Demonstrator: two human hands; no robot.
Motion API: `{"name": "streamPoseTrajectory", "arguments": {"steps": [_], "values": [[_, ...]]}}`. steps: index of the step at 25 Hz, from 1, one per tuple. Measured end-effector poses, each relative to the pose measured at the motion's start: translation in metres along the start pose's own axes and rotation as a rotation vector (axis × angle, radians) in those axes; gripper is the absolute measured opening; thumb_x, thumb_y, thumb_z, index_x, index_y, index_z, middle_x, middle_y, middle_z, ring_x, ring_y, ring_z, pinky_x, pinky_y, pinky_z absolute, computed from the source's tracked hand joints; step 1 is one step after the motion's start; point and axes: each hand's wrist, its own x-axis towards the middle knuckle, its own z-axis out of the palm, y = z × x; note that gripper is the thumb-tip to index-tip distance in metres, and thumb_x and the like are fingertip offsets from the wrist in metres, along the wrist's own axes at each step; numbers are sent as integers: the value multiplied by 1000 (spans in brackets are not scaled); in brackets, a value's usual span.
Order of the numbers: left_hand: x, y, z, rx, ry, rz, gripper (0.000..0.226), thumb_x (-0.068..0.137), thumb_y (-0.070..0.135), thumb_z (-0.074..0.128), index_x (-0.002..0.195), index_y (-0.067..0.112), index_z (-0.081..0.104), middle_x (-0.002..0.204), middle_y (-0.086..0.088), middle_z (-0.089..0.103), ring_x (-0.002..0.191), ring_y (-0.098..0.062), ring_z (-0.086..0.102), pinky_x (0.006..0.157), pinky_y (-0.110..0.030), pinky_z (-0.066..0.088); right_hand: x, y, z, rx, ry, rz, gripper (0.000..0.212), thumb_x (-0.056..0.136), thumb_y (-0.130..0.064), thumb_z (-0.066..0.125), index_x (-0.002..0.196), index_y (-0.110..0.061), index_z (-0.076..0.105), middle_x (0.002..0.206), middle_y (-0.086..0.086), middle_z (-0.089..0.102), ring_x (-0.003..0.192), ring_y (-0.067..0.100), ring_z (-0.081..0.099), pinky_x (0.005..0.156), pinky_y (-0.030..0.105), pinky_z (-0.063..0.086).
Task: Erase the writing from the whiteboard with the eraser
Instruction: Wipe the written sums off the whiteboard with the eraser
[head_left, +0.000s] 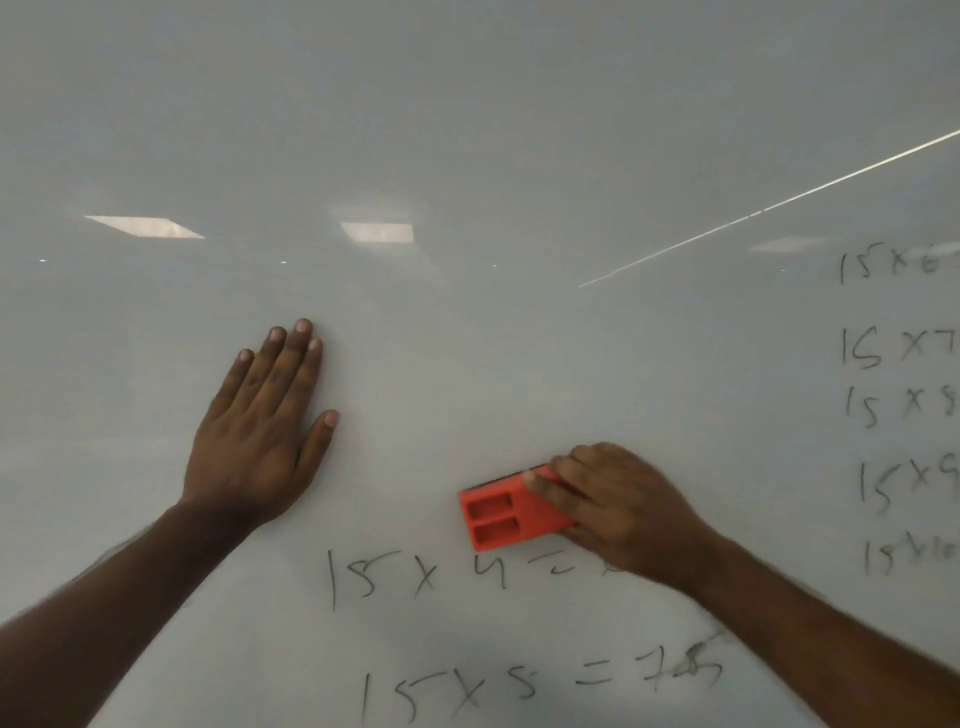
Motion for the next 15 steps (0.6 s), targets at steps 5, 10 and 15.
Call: {"name": "streamPoseTrajectory", "arguments": {"steps": [5, 10, 15], "values": [[-13, -3, 3, -2, 16, -78, 70, 105, 42, 30, 163, 5, 18, 173, -9, 14, 161, -25, 11, 131, -41, 8, -9, 45, -17, -37, 131, 466, 54, 92, -32, 65, 138, -5, 55, 112, 16, 63, 98, 38, 62, 87, 45, 46], [-12, -1, -1, -17, -17, -96, 70, 105, 42, 29, 163, 3, 17, 172, -10, 12, 161, -24, 8, 131, -37, 4, 52, -41, 22, 117, 280, 657, 59, 85, -27, 74, 136, -4, 56, 103, 13, 60, 91, 33, 56, 81, 42, 45], [-16, -7, -6, -7, -5, -52, 67, 106, 38, 33, 160, -1, 24, 170, -14, 19, 158, -29, 18, 130, -41, 11, 47, -135, 54, 153, 87, 68, 42, 95, -20, 61, 135, -12, 56, 106, 8, 59, 92, 28, 55, 85, 39, 44]]}}
